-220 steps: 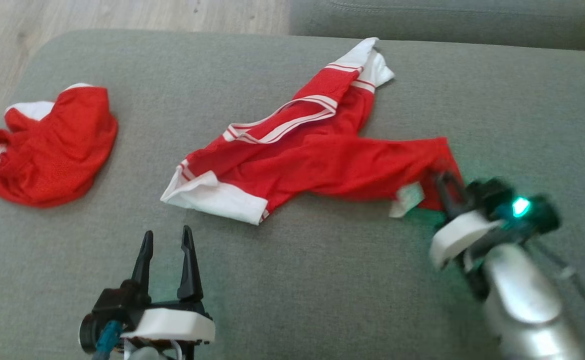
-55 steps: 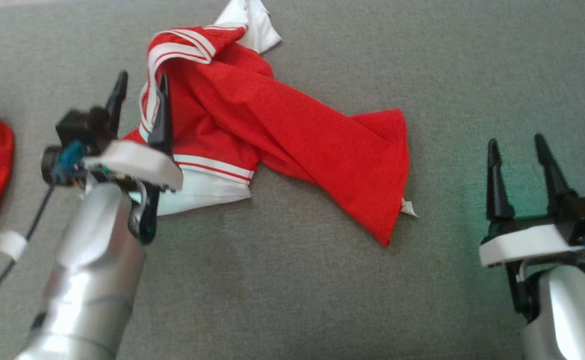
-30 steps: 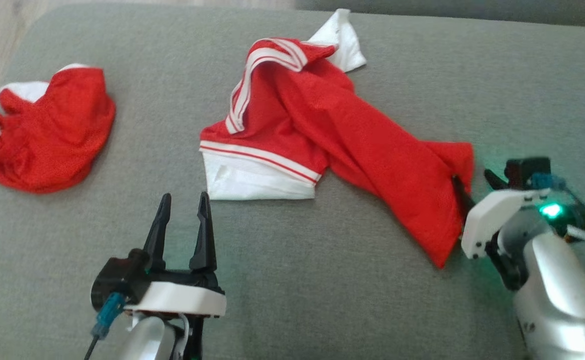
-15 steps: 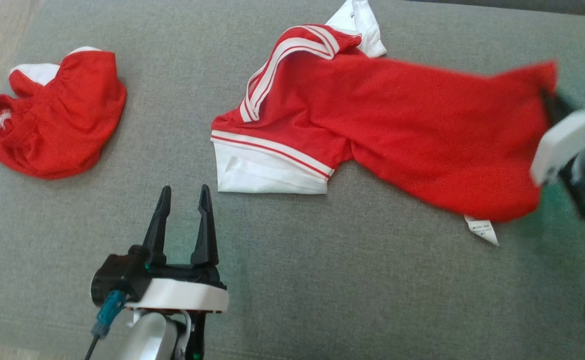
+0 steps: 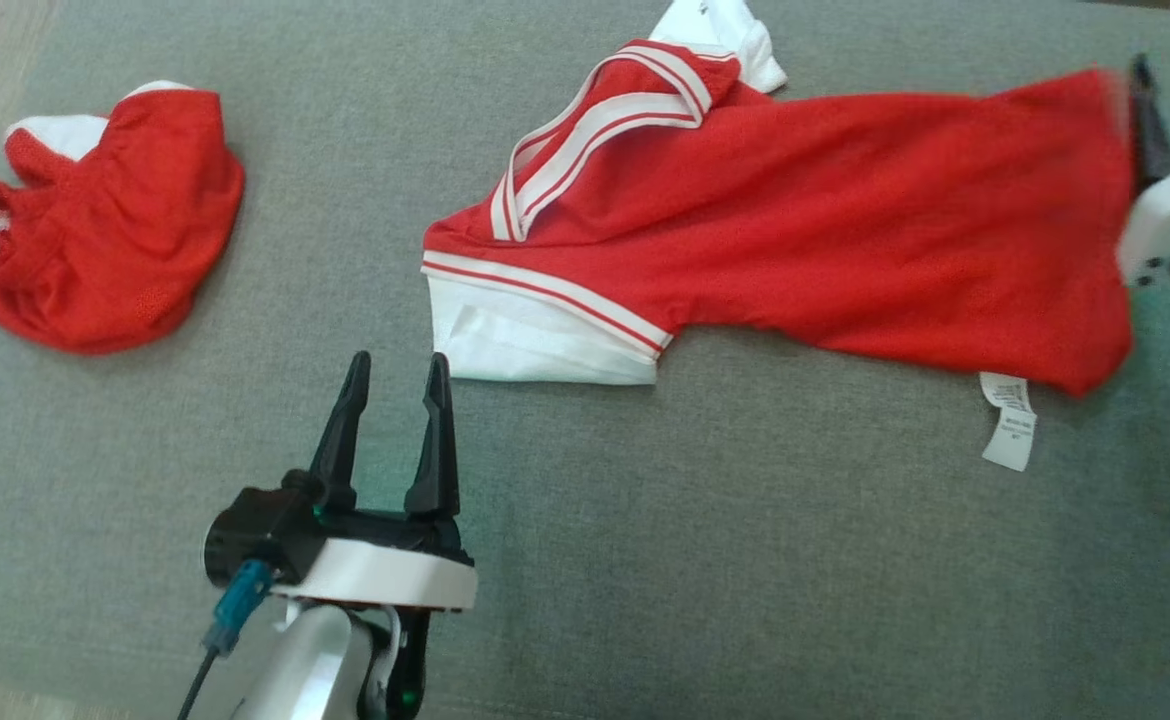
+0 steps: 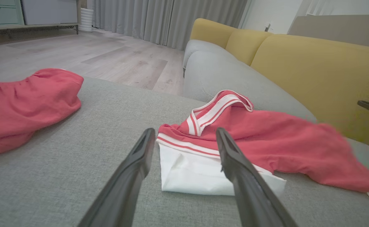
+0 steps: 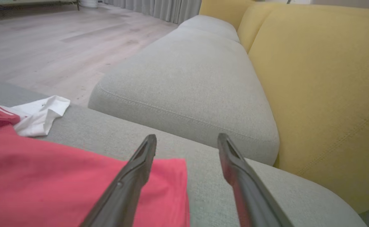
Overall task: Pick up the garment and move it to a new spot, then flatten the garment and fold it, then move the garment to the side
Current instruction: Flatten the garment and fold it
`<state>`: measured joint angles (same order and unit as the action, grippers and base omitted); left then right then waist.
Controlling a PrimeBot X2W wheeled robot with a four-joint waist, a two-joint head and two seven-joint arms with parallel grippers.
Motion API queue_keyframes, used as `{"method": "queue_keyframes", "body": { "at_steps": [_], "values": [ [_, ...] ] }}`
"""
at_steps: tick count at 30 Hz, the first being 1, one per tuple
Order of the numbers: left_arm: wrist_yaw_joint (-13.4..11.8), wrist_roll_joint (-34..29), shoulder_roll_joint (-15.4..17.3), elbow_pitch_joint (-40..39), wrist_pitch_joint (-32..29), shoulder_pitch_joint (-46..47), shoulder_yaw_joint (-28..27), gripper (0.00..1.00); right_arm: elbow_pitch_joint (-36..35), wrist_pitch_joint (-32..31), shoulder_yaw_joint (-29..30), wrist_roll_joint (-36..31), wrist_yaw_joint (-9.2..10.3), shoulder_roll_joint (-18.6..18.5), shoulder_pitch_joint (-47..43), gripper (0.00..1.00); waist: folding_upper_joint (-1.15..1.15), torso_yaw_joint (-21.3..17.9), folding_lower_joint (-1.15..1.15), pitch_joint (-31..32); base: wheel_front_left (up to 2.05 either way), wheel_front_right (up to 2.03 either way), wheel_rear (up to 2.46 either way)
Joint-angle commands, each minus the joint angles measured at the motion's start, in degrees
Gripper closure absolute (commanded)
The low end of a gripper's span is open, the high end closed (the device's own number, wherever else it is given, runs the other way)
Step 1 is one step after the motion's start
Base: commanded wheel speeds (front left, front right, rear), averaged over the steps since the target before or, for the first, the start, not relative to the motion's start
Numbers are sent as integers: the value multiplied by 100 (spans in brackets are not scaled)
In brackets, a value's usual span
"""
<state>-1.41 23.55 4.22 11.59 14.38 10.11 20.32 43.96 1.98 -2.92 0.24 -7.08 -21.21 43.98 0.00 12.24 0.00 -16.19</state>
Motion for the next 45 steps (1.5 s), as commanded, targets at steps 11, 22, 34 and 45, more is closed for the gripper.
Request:
{"method": "queue_keyframes", "body": {
  "at_steps": [11,22,34,45],
  "values": [
    [183,-214,63,477,-459,540,246,0,-493,922,-308,130,-41,810,-592,0,0,-485,0,361,0,0,0],
    [395,-460,20,1443,-929,1304,763,0,-1716,913,-108,72,-41,1337,-1901,0,0,-1002,0,310,0,0,0],
    [493,-938,79,2432,-1443,2134,1325,0,-2479,621,97,-69,-41,1536,-2519,0,0,-1194,0,282,0,0,0],
    [488,-1056,242,2413,-1709,2099,1565,16,-2797,492,180,-111,-41,1611,-2716,0,0,-1101,0,341,0,0,0]
  ]
}}
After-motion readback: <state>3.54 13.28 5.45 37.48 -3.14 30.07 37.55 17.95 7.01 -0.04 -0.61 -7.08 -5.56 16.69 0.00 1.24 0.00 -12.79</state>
